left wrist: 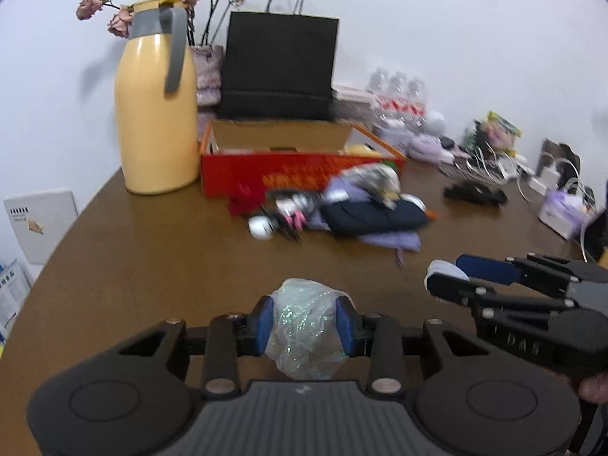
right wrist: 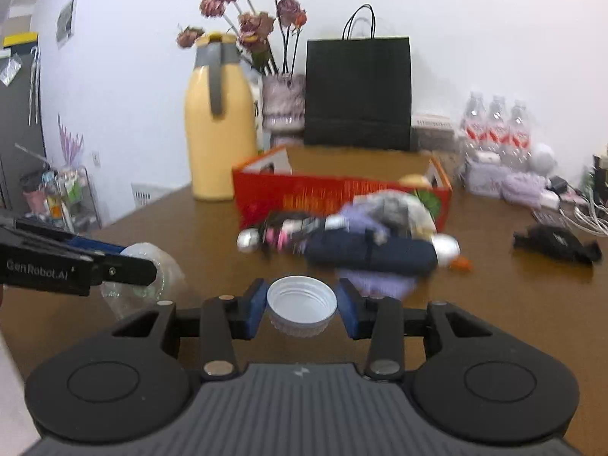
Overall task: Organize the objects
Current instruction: 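Grasp a white bottle cap with the right tool while the left tool grasps the green glittery ball, then carry the cap and green ball into the cardboard box and open both tools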
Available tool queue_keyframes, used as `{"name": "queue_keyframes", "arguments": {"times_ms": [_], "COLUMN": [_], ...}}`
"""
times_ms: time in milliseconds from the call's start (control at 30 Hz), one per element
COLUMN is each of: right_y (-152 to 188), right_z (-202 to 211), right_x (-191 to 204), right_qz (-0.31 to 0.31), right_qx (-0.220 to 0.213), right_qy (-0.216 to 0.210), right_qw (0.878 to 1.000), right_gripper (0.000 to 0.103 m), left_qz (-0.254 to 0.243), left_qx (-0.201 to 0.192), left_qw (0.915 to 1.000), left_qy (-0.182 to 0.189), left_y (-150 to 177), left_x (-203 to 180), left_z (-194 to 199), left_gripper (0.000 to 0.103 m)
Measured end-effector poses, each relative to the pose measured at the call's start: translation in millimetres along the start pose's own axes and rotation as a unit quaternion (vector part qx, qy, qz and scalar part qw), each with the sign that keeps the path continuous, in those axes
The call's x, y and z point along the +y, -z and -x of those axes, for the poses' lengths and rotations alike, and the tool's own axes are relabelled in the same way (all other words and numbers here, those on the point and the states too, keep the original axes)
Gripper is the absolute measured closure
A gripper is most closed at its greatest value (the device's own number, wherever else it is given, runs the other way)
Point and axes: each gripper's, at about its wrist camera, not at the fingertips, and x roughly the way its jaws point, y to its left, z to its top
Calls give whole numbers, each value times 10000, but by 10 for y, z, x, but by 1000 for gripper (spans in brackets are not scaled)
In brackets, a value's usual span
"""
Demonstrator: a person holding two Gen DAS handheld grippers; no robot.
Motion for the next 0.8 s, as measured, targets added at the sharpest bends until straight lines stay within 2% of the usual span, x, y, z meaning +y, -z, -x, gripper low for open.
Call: {"name": "queue_keyframes", "arguments": {"times_ms": [100, 233, 333, 400, 467, 533, 567, 600, 700, 800], "right_y": [212, 439, 548, 584, 617, 622, 624, 624, 576, 415], "right_z": [227, 283, 277, 296, 333, 340, 337, 328, 341, 375], "right_x": [81, 86, 62, 72, 86, 74, 66, 60, 32, -38], "right_qz": [137, 59, 10, 37, 51, -39, -94, -124, -225, -310], "right_qx": [156, 455, 607, 642, 616, 634, 659, 691, 626, 478], "right_qy": [65, 155, 275, 362, 387, 319, 300, 281, 240, 156], "right_qw": [9998, 9988, 9978, 9973, 9973, 9975, 9973, 9971, 9975, 9983], "right_gripper": [62, 62, 61, 56, 54, 55, 57, 62, 62, 62], "left_qz": [-288, -490, -472, -585, -586, -575, -582, -581, -400, -299], "left_qx": [145, 269, 306, 282, 329, 450, 524, 572, 461, 266], "left_qw": [9995, 9983, 9982, 9977, 9977, 9972, 9968, 9965, 9981, 9992], "left_qy": [-7, -153, -227, -208, -131, -159, -185, -179, -63, -19], "left_y": [129, 264, 363, 396, 423, 446, 454, 461, 404, 185], "left_x": [-149, -275, -287, -316, -317, -312, -308, -297, -211, -101], "left_z": [77, 17, 10, 34, 17, -44, -83, -108, -84, -66], "left_gripper": [69, 68, 56, 44, 37, 38, 47, 64, 63, 64]}}
